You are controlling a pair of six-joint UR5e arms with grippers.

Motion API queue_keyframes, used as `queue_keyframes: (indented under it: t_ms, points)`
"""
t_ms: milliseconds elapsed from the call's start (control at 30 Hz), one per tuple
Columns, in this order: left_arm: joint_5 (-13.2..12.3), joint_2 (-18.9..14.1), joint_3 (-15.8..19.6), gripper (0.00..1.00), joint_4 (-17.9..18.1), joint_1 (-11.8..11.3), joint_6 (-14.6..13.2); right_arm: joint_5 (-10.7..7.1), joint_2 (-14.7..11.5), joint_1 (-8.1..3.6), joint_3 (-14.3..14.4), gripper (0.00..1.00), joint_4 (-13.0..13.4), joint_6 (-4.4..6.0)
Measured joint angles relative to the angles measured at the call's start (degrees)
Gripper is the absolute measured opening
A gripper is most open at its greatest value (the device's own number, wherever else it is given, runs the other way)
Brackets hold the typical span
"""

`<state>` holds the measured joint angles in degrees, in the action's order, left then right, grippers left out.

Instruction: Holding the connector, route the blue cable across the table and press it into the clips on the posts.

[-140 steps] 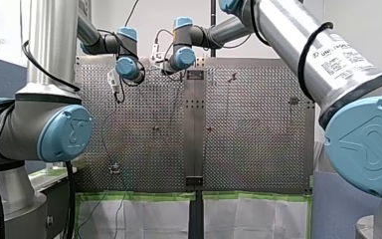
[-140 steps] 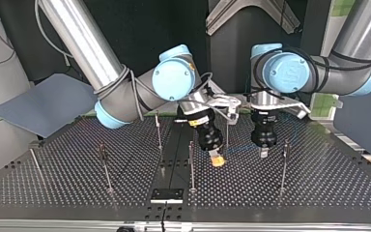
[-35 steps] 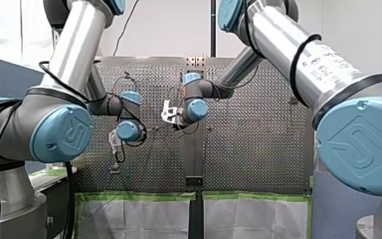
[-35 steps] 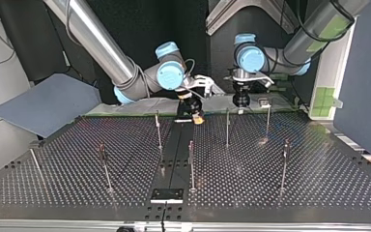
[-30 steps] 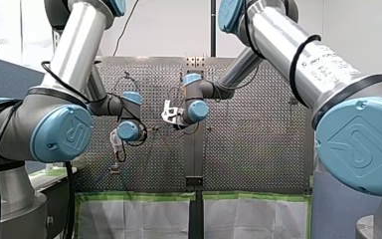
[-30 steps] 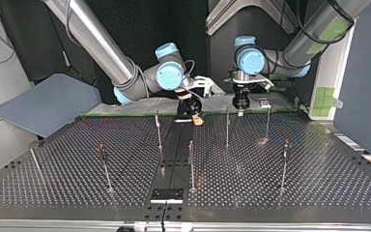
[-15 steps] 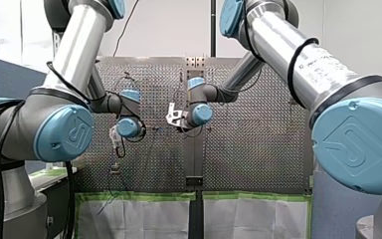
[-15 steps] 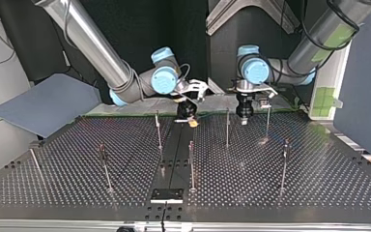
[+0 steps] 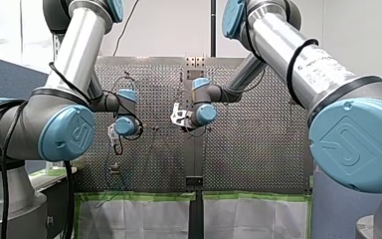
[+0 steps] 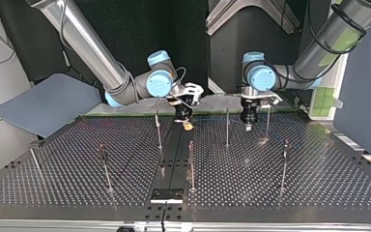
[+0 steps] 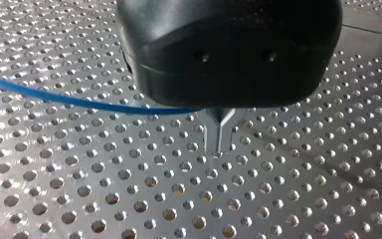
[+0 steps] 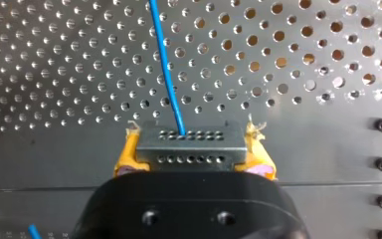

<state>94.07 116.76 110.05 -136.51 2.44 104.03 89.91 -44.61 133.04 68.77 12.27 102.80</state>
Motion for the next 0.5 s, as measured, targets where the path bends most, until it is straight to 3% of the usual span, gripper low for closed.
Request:
queue_keyframes:
  t_ms: [233, 300, 333, 367, 400, 433, 500]
  points:
    - [0.1, 0.0, 0.0, 0.0, -1.2, -0.4, -1.0, -0.31, 0.0, -0.02, -0.5, 0.0, -0.2, -0.02]
    - [0.5, 0.0, 0.0, 0.34, -1.7, -0.4, -1.4, -0.32, 0.0, -0.02, -0.6, 0.0, -0.2, 0.0]
    - [0.8, 0.0, 0.0, 0.34, -2.0, -0.4, -1.5, -0.33, 0.0, -0.02, -0.6, 0.0, -0.3, -0.01]
    - [1.2, 0.0, 0.0, 0.48, -2.3, -0.3, -1.7, -0.34, 0.0, -0.02, -0.6, 0.0, -0.3, -0.02]
    - [1.6, -0.1, 0.0, 0.71, -2.6, -0.3, -1.8, -0.34, 0.0, -0.03, -0.6, 0.0, -0.3, -0.03]
    - [2.0, -0.1, 0.0, 0.71, -2.8, -0.3, -1.8, -0.34, 0.0, -0.04, -0.6, 0.0, -0.4, -0.05]
    - [2.7, -0.1, 0.0, 1.0, -3.6, -0.2, -1.9, -0.34, 0.0, -0.14, -0.6, 0.0, -0.4, -0.09]
